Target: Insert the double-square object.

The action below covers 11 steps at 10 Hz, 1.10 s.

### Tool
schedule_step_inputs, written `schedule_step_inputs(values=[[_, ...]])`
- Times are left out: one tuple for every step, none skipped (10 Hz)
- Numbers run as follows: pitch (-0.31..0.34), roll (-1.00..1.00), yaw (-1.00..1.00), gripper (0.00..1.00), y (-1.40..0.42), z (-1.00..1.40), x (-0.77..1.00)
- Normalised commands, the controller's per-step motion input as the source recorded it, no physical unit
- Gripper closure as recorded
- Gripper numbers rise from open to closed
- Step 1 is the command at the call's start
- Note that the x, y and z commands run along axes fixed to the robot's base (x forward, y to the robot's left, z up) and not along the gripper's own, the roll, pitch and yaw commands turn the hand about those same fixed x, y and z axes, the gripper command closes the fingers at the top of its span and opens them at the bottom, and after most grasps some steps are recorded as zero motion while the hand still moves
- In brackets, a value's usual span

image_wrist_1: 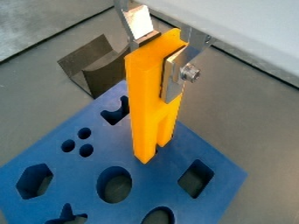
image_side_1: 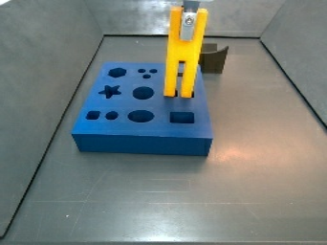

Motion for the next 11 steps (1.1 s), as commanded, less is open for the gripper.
schedule_step_inputs(values=[[-0.109,0.0,-0.01,1.0,0.09,-0.15,0.06],[-0.079,0.0,0.0,1.0,0.12,-0.12,0.0],[-0.069,0.0,0.0,1.0,0.13,-0.1,0.0],[-0.077,0.0,-0.03,1.0,0.04,-0.13,0.0],[-0.069,0.0,-0.03,1.0,0.0,-0.16,0.0],[-0.03,0.0,0.0,1.0,0.0,-0.09,0.0],[-0.01,0.0,-0.04,1.0,-0.05,-0.16,0.08],[0.0,0.0,-0.11,1.0,0.0,-0.34,0.28],[0.083,0.0,0.0,1.0,0.03,-0.34,0.36],[0.031,-0.03,-0.02,1.0,0.0,-0.09,0.24],[-0.001,0.0,0.0,1.0,0.0,-0.07,0.0]])
